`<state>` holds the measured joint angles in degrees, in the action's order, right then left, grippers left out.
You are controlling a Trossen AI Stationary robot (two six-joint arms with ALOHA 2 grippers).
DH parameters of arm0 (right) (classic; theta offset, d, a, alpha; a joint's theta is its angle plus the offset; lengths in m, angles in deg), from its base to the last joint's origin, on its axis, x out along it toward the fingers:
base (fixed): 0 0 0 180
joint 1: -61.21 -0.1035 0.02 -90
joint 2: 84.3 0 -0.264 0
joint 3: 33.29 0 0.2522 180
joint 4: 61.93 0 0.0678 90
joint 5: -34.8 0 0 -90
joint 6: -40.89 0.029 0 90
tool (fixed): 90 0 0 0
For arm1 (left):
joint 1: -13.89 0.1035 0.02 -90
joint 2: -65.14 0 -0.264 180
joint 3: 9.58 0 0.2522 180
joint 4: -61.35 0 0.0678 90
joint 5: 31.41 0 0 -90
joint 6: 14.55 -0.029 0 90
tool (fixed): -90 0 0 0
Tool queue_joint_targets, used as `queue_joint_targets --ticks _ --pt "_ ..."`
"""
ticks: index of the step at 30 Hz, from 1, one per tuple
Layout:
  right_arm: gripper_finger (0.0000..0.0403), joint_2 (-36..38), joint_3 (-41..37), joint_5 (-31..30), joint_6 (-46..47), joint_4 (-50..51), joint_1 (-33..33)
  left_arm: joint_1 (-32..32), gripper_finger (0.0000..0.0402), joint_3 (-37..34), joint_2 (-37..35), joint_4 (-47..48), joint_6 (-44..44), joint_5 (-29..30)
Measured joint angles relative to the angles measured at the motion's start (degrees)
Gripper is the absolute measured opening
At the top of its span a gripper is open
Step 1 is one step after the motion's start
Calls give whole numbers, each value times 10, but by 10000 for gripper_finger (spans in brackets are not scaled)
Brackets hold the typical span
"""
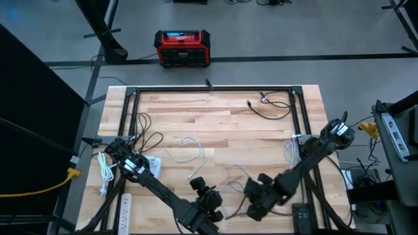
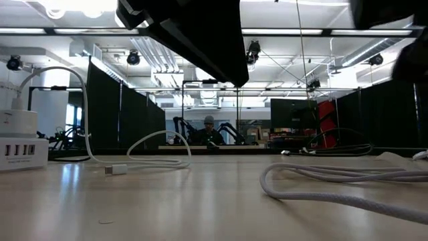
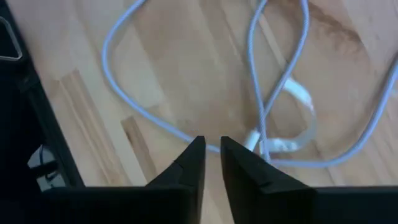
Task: Insert USB
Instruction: Insert the purple charger cable into the black outlet extension
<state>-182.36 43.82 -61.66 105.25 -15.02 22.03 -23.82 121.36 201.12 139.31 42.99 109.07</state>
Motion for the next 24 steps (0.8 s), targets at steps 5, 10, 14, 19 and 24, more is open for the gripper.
queue_joint_targets --ticks 5,10,14,19,24 --pt "94 -5 -1 46 -34 -1 24 0 105 0 0 -2 0 0" --pt "135 -22 0 54 -35 4 25 0 105 0 0 -2 0 0" --pt "149 -48 -1 54 -39 5 25 -1 105 0 0 -3 0 0" --pt "146 -70 1 48 -51 4 25 -1 105 0 0 -3 0 -2" --pt "117 -76 3 43 -57 5 25 -1 105 0 0 -4 2 -2"
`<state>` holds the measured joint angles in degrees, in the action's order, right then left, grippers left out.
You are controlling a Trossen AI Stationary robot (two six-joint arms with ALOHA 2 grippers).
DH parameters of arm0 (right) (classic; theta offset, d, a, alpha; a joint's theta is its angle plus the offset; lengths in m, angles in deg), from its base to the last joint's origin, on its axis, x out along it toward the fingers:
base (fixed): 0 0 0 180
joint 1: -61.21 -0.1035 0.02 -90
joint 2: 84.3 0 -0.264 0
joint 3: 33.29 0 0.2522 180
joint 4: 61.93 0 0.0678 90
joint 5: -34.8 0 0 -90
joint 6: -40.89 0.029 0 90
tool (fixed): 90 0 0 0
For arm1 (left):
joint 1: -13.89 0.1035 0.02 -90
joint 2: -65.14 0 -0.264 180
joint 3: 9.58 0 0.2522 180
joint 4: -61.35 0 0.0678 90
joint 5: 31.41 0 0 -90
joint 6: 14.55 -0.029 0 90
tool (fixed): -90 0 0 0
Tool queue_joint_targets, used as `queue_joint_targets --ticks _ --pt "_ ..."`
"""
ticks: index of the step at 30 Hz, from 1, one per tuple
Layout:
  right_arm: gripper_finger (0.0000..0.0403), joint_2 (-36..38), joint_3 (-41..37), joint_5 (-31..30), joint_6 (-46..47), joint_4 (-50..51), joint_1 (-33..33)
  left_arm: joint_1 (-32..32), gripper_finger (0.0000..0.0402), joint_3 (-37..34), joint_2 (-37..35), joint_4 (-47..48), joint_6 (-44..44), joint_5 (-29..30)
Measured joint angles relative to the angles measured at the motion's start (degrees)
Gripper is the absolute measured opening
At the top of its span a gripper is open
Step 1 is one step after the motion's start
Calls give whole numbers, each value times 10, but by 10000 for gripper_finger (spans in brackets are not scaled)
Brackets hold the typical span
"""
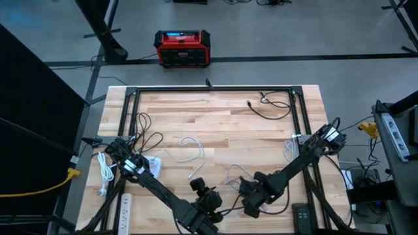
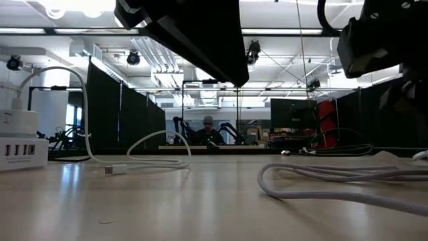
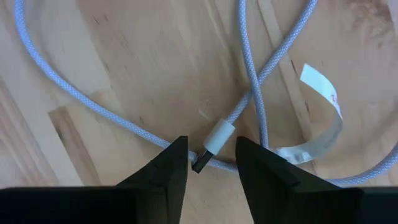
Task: Insert USB
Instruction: Insert the purple charger cable into the black outlet extension
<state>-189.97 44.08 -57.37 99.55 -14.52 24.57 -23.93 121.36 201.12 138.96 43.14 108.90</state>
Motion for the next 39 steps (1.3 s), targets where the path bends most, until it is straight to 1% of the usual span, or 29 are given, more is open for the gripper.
queue_joint_targets --ticks 5,11,14,22,27,30,33,36,39 --pt "94 1 16 0 -25 6 3 0 105 0 0 -1 0 0" --pt "88 5 23 -3 -31 7 21 1 105 0 0 -3 1 1" --pt "96 5 23 -4 -34 7 26 0 105 0 0 -4 1 1" --pt "141 5 23 -4 -39 7 29 0 105 0 0 -4 1 1" --pt "150 -10 23 -8 -38 1 33 0 105 0 0 -4 0 1" --pt "142 -28 26 -12 -39 -1 34 0 105 0 0 -7 0 0" --pt "126 -38 27 -24 -39 -1 34 0 105 0 0 -7 0 -2" --pt "100 -37 26 -35 -39 2 33 0 105 0 0 -7 0 -2" --pt "62 -35 29 -41 -46 6 33 0 105 0 0 -7 0 -3"
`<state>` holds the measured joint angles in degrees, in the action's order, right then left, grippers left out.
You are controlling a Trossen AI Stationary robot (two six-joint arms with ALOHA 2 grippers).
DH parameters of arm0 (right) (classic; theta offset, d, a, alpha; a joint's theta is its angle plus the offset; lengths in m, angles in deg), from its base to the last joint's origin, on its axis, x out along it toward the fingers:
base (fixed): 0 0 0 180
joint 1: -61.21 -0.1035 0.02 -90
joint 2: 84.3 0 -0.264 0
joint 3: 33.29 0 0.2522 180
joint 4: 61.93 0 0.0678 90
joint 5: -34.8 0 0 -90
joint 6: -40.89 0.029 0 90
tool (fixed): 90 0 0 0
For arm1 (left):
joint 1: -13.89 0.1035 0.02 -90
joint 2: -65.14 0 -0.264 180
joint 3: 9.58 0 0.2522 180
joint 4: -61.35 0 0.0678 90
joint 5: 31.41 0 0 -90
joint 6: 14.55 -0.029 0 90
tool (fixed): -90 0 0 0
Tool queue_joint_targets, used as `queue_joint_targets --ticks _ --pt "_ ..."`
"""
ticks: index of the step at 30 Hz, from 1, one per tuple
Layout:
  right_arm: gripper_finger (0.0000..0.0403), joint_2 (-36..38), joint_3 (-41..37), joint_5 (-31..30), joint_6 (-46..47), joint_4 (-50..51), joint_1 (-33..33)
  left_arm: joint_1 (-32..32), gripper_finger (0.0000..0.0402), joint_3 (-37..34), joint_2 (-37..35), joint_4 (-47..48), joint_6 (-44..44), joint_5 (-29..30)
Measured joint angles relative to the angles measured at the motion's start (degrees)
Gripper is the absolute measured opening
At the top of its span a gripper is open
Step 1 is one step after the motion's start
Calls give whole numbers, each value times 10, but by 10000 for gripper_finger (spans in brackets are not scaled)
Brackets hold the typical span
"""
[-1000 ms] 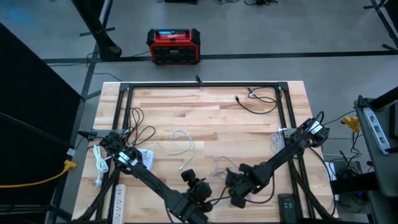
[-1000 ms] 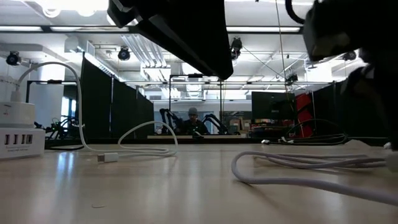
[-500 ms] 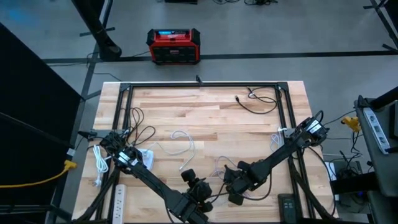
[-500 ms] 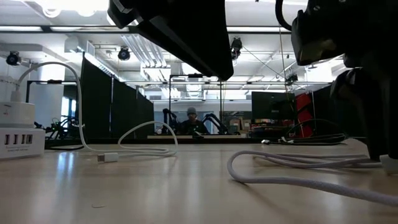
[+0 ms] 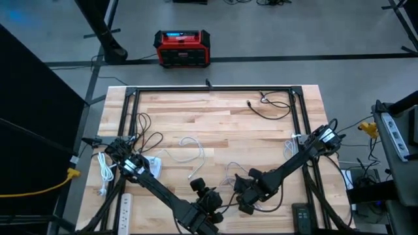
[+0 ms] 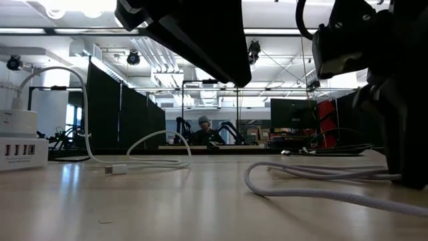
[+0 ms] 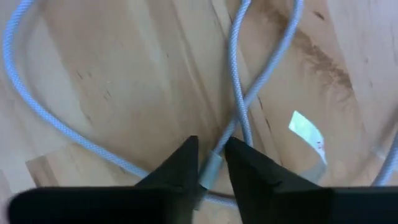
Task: Insert USB
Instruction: Insert the purple charger cable into the black outlet extension
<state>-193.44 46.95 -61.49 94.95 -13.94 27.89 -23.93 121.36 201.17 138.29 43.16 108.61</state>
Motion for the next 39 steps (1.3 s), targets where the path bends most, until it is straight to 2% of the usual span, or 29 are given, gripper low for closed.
queue_joint_targets --ticks 3,8,16,23,31,35,39 --pt "16 0 4 -4 -15 -1 0 0 105 0 0 0 0 0" --pt "15 4 6 -32 -22 -4 -5 0 105 0 0 -1 0 0" --pt "15 57 -10 -141 22 -1 -49 0 105 0 0 -1 1 0" --pt "15 150 -82 -226 157 10 -130 -1 105 0 0 -11 0 0" --pt "15 262 -156 -354 344 27 -277 1 105 0 0 -47 -24 0" --pt "15 274 -153 -374 427 73 -334 4 105 0 0 -74 -52 0" --pt "15 263 -151 -377 476 98 -364 8 105 0 0 -130 -93 0"
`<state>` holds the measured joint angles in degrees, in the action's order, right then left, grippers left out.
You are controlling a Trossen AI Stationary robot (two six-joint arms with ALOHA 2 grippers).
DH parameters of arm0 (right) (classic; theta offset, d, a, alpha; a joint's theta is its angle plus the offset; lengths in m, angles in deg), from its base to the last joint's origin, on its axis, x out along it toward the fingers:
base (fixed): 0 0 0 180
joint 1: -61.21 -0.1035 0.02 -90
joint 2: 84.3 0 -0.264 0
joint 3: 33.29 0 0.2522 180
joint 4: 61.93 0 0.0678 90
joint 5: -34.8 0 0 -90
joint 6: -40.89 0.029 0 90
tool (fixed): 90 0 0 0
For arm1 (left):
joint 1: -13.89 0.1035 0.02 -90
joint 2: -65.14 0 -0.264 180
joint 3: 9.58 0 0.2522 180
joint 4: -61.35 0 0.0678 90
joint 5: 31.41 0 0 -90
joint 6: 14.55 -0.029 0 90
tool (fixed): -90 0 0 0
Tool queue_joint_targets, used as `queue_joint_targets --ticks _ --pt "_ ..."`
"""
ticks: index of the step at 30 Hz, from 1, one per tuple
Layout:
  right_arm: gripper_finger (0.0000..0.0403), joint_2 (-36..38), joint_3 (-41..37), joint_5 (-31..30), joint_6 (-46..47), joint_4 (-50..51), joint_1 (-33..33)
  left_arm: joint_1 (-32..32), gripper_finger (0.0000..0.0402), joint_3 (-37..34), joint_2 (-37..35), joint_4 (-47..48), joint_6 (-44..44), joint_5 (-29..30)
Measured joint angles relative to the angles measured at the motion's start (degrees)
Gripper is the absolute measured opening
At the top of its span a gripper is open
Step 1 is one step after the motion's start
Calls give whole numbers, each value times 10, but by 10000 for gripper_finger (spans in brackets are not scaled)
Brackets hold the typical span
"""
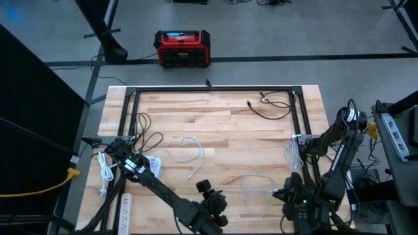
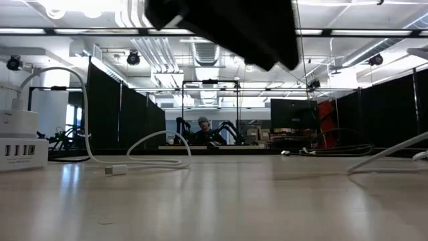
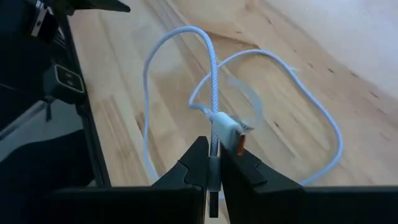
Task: Insert USB
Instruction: Insert the purple charger cable into the black outlet extension
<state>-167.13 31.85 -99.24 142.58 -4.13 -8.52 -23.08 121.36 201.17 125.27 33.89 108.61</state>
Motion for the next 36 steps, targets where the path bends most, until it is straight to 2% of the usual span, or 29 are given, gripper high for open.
queue_joint_targets --ticks 2,6,9,11,18,28,36 --pt "15 -6 0 -18 14 7 -12 2 105 0 0 -43 -35 0" --pt "15 -6 0 -109 53 44 -37 7 105 0 0 -155 -132 -2" --pt "15 -1 -1 -183 98 88 -55 12 105 0 0 -237 -204 -29" --pt "15 -1 -1 -210 109 101 -61 17 105 0 0 -288 -249 -52" --pt "15 -1 -1 -221 86 95 -60 63 105 0 0 -405 -332 -142" --pt "15 -1 -1 -222 54 89 -60 131 118 0 1 -466 -338 -238" --pt "15 -1 -1 -222 -62 1 -60 154 164 0 2 -496 -340 -256"
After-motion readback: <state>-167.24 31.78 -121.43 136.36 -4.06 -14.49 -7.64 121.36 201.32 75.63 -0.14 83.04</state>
